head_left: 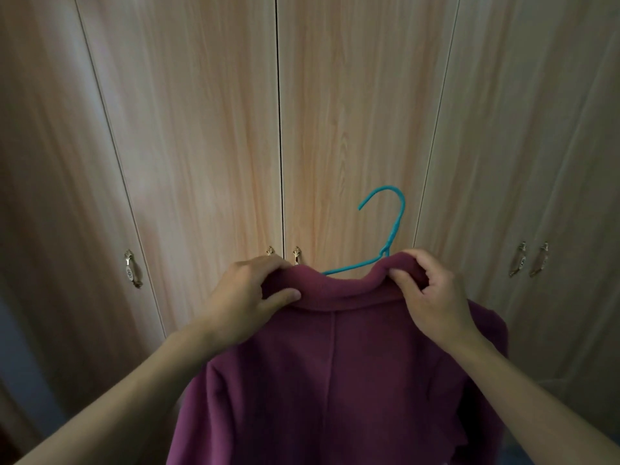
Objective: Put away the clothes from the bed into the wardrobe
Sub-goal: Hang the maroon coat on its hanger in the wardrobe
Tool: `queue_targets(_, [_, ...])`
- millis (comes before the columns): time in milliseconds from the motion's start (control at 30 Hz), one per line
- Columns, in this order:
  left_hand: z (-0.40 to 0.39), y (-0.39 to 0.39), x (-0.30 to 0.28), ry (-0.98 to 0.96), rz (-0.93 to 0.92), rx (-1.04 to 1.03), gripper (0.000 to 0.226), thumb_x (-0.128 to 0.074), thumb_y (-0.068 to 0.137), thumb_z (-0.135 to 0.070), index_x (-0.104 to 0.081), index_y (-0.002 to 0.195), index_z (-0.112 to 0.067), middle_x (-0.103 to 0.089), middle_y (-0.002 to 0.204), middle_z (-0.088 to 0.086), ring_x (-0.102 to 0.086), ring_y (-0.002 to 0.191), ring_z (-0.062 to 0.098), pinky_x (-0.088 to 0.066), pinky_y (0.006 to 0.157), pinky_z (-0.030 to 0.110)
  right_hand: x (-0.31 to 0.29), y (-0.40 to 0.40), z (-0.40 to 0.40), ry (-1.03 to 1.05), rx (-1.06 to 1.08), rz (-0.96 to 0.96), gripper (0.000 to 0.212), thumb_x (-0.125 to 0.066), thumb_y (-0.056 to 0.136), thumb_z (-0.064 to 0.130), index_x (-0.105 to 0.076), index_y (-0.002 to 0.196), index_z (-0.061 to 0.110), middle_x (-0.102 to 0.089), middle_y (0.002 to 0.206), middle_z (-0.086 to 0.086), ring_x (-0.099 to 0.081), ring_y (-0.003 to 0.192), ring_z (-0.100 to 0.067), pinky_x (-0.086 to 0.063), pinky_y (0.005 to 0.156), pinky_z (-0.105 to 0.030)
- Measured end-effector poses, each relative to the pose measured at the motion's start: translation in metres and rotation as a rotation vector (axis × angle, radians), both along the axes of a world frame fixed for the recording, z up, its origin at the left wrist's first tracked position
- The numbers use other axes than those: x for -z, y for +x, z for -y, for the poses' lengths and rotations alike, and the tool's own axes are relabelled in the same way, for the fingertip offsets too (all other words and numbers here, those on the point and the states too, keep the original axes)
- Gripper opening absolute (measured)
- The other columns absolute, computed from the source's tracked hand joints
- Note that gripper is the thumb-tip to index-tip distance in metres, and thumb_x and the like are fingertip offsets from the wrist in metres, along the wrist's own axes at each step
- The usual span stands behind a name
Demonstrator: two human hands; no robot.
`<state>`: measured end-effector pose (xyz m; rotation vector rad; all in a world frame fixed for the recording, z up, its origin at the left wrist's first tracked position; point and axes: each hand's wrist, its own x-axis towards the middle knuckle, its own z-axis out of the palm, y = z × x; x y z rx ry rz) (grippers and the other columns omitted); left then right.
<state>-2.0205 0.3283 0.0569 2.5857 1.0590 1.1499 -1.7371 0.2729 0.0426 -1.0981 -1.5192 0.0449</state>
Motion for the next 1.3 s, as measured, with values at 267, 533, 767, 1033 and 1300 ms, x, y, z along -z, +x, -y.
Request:
queue_targets(267, [-0.002, 0.006, -0.013, -0.188, -0.039, 0.17, 0.023, -0.057, 0.091, -0.035, -0.07, 0.102, -0.02, -0.071, 0.088, -0.007, -0.066, 0.084, 0.015, -0.052, 0.078, 0.043, -0.004, -0.007, 0.005, -0.032, -0.103, 0.014, 0.029, -0.07, 0.087, 0.006, -0.064, 0.094, 0.034, -0.069, 0.092, 0.019, -0.066, 0.085, -0.001, -0.047, 0.074, -0.008])
queue_targets(533, [0.002, 0.046, -0.001, 0.14, -0.038, 0.06, 0.032, -0.044, 0.092, -0.042, -0.064, 0.108, -0.023, -0.064, 0.091, -0.012, -0.059, 0.081, 0.01, -0.051, 0.073, 0.039, -0.005, -0.009, 0.003, -0.02, -0.114, 0.045, 0.018, -0.07, 0.087, 0.006, -0.069, 0.1, 0.019, -0.07, 0.095, 0.015, -0.068, 0.092, -0.006, -0.05, 0.08, -0.015])
queue_targets(767, [-0.005, 0.031, 0.002, 0.196, 0.102, 0.026, 0.028, -0.046, 0.094, -0.033, -0.065, 0.105, -0.017, -0.067, 0.091, -0.008, -0.062, 0.082, 0.011, -0.048, 0.074, 0.03, -0.013, 0.018, 0.001, -0.15, -0.102, 0.182, 0.016, -0.072, 0.089, 0.024, -0.068, 0.104, 0.022, -0.068, 0.092, 0.013, -0.066, 0.088, -0.01, -0.051, 0.078, -0.023])
queue_targets(1033, [-0.009, 0.007, 0.003, 0.193, 0.136, -0.015, 0.026, -0.048, 0.093, -0.036, -0.066, 0.104, -0.02, -0.067, 0.087, -0.011, -0.062, 0.076, 0.007, -0.047, 0.072, 0.024, -0.017, 0.017, -0.009, -0.239, -0.055, 0.362, 0.034, -0.063, 0.082, 0.057, -0.066, 0.094, 0.026, -0.063, 0.083, 0.009, -0.059, 0.078, -0.013, -0.049, 0.07, -0.034])
queue_targets(1300, [-0.017, -0.043, 0.019, 0.061, -0.034, -0.021, 0.03, -0.076, 0.083, -0.025, -0.061, 0.109, -0.021, -0.066, 0.09, -0.011, -0.055, 0.07, 0.003, -0.041, 0.064, 0.014, 0.015, -0.042, -0.027, -0.153, 0.028, 0.272, 0.009, -0.069, 0.091, 0.026, -0.067, 0.097, 0.02, -0.065, 0.083, 0.011, -0.062, 0.078, -0.009, -0.051, 0.071, -0.032])
